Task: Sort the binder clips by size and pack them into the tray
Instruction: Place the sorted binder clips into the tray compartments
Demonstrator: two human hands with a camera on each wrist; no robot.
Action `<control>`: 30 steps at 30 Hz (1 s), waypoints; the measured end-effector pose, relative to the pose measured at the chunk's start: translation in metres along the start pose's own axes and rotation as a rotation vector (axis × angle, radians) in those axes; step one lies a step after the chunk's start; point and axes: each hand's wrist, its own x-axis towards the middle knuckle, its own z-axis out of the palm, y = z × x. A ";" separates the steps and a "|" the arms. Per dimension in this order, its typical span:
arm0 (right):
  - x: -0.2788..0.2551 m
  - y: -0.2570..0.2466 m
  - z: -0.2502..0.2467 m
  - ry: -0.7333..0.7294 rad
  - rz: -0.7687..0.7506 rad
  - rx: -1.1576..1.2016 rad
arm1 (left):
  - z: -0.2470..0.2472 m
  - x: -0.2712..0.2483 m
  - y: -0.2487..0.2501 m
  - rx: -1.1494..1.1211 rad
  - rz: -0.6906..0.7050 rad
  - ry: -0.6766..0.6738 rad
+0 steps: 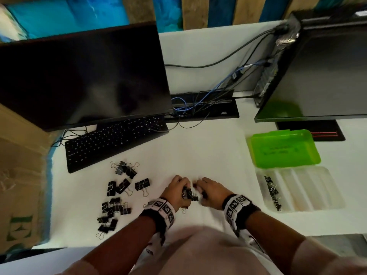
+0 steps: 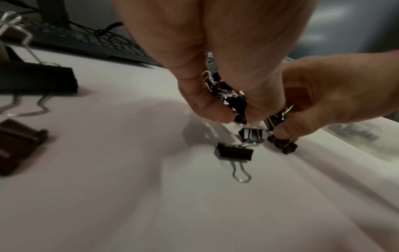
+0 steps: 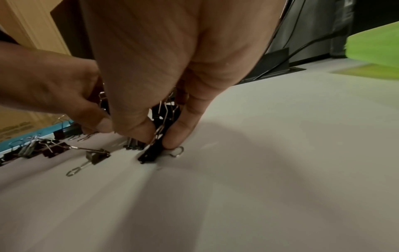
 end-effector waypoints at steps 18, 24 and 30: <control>-0.063 0.040 -0.056 0.370 0.245 0.176 | 0.020 0.054 0.106 -0.085 0.317 -0.091; -0.121 0.085 -0.093 0.535 0.375 0.153 | 0.056 0.080 0.182 -0.096 0.451 -0.194; -0.162 0.124 -0.102 0.587 0.463 0.120 | 0.095 0.098 0.233 -0.012 0.528 -0.290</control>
